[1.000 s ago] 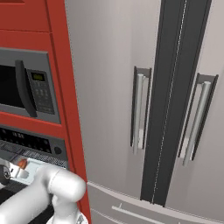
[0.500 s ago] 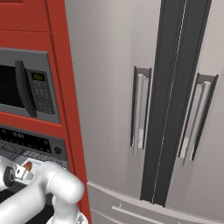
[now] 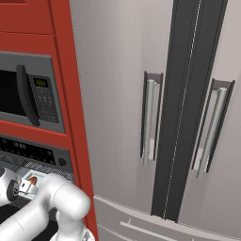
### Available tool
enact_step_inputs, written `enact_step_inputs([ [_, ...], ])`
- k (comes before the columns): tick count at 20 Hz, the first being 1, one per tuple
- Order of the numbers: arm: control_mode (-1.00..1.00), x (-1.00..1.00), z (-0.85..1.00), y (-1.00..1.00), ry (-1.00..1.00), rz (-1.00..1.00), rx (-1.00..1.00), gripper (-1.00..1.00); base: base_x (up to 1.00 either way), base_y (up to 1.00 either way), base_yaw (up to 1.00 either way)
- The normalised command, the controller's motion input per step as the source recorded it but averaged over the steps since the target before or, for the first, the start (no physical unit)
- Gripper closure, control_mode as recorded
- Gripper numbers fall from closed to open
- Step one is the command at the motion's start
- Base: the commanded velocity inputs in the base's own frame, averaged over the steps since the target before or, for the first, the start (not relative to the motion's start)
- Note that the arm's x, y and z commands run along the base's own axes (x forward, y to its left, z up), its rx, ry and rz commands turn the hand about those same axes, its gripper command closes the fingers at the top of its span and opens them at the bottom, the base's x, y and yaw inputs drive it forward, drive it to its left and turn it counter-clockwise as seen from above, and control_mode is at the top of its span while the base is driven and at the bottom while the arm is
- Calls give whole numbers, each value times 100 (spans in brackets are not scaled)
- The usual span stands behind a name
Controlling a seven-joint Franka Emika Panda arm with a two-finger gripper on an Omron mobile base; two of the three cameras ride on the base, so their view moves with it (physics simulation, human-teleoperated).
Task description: Place the sweet potato on the bottom rack of the oven.
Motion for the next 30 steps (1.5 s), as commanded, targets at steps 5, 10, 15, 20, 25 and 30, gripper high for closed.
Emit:
enact_step_inputs([
  [5, -100, 24, -32, 1, 0, 0, 0, 100, 0, 0, 0],
  [10, -100, 28, -10, 4, 0, 0, -1, 100, 0, 0, 0],
  [15, -100, 33, -4, 2, 0, 0, 0, 100, 0, 0, 0],
  [20, -100, 31, -29, 8, 0, 0, 0, 100, 0, 0, 0],
  [25, -100, 17, -37, 4, 0, 0, 0, 100, 0, 0, 0],
  [30, -100, 0, -25, 0, 0, 0, 0, 100, 0, 0, 0],
])
